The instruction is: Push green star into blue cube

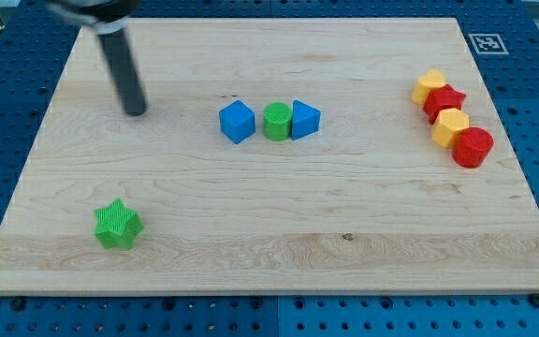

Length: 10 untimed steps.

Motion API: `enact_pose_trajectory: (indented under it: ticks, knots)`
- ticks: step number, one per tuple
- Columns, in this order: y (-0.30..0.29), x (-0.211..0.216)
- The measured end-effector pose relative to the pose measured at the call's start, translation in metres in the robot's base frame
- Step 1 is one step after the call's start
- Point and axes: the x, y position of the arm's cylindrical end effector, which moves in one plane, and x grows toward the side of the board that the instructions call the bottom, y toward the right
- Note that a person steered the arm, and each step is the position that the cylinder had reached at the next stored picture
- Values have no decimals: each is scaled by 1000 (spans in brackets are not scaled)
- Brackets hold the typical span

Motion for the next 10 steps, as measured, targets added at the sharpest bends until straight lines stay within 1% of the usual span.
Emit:
enact_pose_trajectory:
  ticks: [1, 2, 3, 4, 5, 7, 8, 9, 10]
  knots:
    - [-46, 59]
    - [-72, 129]
    - [-72, 189]
    - [-37, 207]
    - [6, 199]
    - [38, 106]
    - [33, 127]
    - [28, 176]
    - [47, 186]
